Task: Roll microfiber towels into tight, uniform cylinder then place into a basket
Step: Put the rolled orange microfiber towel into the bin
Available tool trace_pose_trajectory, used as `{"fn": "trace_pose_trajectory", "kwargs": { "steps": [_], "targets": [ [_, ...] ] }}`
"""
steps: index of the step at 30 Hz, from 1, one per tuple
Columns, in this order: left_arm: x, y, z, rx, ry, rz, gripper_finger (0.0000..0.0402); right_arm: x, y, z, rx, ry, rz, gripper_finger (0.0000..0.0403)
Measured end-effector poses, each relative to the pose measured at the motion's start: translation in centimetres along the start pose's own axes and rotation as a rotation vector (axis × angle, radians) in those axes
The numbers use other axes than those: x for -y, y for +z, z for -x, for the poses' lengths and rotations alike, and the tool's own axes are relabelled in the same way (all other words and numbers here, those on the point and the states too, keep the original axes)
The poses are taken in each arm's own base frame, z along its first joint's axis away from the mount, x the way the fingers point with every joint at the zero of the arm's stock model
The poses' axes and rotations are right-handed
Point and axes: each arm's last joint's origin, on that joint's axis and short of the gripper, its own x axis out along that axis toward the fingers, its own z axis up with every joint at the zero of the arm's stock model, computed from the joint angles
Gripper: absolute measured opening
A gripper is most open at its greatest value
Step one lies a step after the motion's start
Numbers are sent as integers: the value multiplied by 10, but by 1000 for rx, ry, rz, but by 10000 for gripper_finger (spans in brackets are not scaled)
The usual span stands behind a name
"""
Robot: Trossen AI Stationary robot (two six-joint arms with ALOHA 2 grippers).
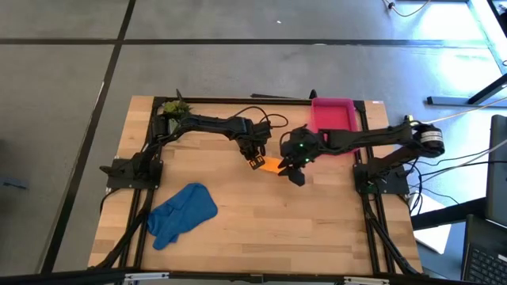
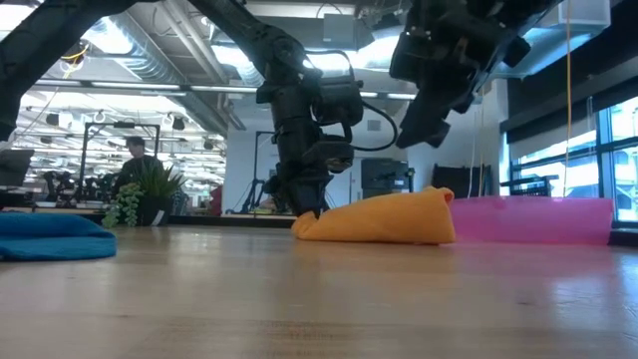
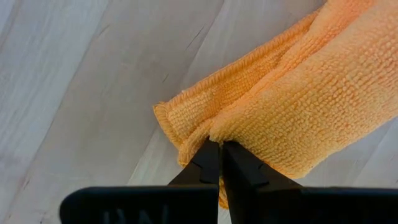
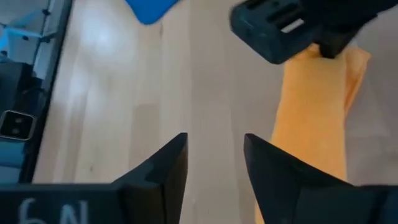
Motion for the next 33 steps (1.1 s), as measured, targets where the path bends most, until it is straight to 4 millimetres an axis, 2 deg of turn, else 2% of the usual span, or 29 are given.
{"fn": "trace_pose_trajectory", "kwargs": {
  "steps": [3, 5, 10, 14, 16, 24, 33],
  "targets": [
    [0, 0, 0, 1, 0, 0, 0, 1, 0, -3, -3, -1, 1, 169],
    [0, 0, 0, 2, -1, 0, 0, 2, 0, -3, -2, -16, 1, 190],
    [0, 0, 0, 3, -1, 0, 0, 4, -1, -3, 1, -103, 21, 282],
    [0, 0, 0, 4, -1, -1, 0, 10, -5, -13, -41, -158, 10, 365],
    [0, 0, 0, 4, -1, -1, 0, 13, -8, -20, -61, -162, 3, 390],
    [0, 0, 0, 5, -1, -1, 0, 22, -13, -42, -100, -179, 50, 387],
    [0, 1, 0, 6, -1, -1, 0, 27, -14, -51, -96, -231, 103, 399]
  ]
}}
